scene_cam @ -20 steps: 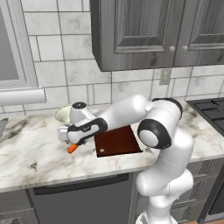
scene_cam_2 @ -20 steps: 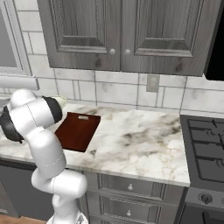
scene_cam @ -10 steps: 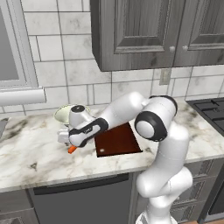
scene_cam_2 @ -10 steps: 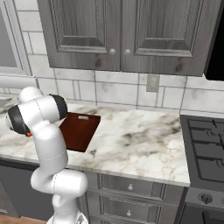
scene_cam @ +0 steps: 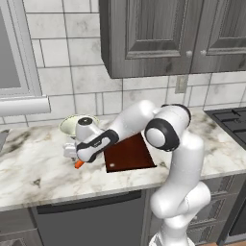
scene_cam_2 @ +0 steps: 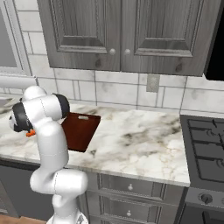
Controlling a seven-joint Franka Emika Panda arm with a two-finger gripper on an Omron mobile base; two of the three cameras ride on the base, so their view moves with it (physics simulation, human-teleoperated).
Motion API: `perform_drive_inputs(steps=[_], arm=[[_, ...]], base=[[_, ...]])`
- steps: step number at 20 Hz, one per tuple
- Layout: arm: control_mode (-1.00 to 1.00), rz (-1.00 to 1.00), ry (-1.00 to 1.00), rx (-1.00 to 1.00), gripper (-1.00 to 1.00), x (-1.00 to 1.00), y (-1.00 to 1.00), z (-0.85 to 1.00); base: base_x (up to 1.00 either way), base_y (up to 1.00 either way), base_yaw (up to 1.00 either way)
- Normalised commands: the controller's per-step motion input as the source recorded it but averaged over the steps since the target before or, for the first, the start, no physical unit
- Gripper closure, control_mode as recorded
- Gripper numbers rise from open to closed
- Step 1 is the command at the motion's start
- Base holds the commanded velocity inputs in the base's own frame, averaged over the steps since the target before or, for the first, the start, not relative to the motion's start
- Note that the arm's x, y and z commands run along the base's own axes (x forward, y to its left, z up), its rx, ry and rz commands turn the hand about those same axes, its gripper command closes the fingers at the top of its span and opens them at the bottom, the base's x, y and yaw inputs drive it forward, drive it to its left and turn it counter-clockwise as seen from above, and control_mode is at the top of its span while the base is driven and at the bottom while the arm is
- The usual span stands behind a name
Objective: Place the two vegetables and bowl onto the tray for setting up a vegetable dip station.
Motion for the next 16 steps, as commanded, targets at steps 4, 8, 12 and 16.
perform_drive_inputs(steps=[4, 8, 12, 16], arm=[[-1.0, 0.0, 0.0, 0.0, -1.0, 0.13, 0.06, -0.12], [-1.0, 0.0, 0.0, 0.0, 1.0, 0.06, 0.08, -0.11], [-1.0, 0.0, 0.0, 0.0, 1.0, 0.0, 0.04, -0.02], [-1.0, 0.0, 0.0, 0.0, 1.0, 0.0, 0.0, 0.0]], base=[[0.0, 0.0, 0.0], [0.0, 0.0, 0.0], [0.0, 0.0, 0.0], [0.0, 0.0, 0.0]])
